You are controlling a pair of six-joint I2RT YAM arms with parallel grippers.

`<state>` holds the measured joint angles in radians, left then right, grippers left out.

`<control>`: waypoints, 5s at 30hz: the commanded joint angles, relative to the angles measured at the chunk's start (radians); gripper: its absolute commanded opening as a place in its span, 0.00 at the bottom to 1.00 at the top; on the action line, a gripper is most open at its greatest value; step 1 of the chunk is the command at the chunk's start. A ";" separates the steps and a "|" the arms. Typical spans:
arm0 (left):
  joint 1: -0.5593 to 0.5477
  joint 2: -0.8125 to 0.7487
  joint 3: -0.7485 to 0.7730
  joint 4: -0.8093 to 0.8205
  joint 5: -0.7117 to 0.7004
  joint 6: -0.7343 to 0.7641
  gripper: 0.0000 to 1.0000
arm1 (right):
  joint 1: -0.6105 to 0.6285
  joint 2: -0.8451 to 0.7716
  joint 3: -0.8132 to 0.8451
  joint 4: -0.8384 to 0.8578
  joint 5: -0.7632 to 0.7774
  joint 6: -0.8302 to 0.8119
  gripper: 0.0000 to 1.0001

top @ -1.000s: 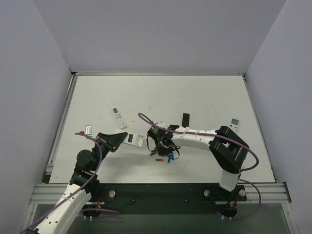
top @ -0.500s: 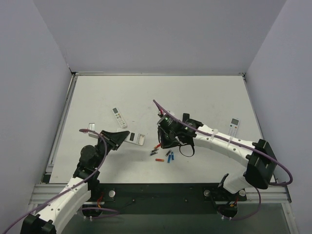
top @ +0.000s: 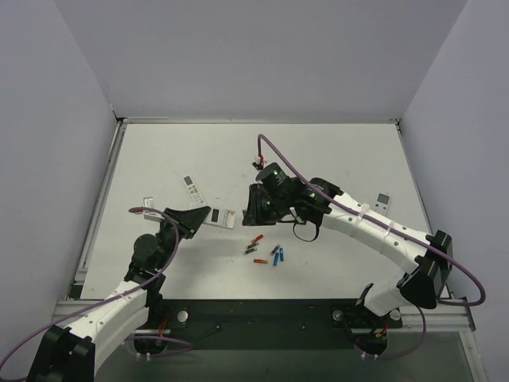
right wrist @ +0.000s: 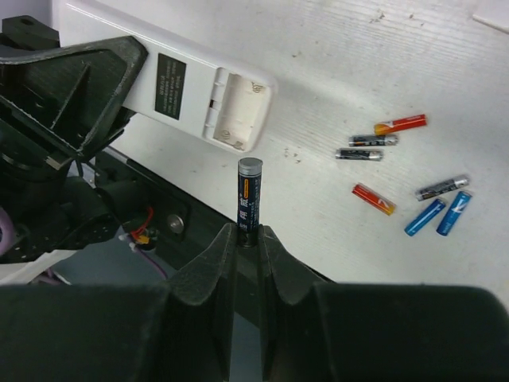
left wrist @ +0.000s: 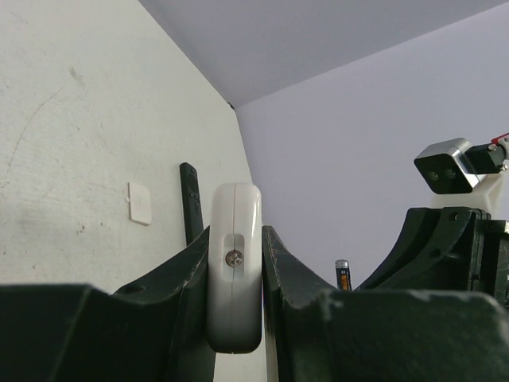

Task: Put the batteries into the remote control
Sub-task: Load the battery into the remote control.

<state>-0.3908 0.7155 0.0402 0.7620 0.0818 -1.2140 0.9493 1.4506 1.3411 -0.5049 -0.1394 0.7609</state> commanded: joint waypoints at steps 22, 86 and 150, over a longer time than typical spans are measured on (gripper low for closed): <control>-0.039 -0.017 0.049 0.178 -0.074 0.021 0.00 | -0.043 0.126 0.010 0.152 -0.195 0.250 0.00; -0.100 -0.108 0.102 -0.026 -0.132 -0.098 0.00 | -0.089 0.194 0.016 0.111 -0.181 0.215 0.10; -0.071 -0.019 0.297 -0.343 0.271 -0.071 0.00 | -0.052 -0.162 -0.020 -0.012 -0.644 -1.335 0.67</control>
<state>-0.4694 0.6788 0.2726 0.3809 0.2649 -1.3254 0.8967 1.2446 1.2972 -0.4767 -0.6506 -0.4503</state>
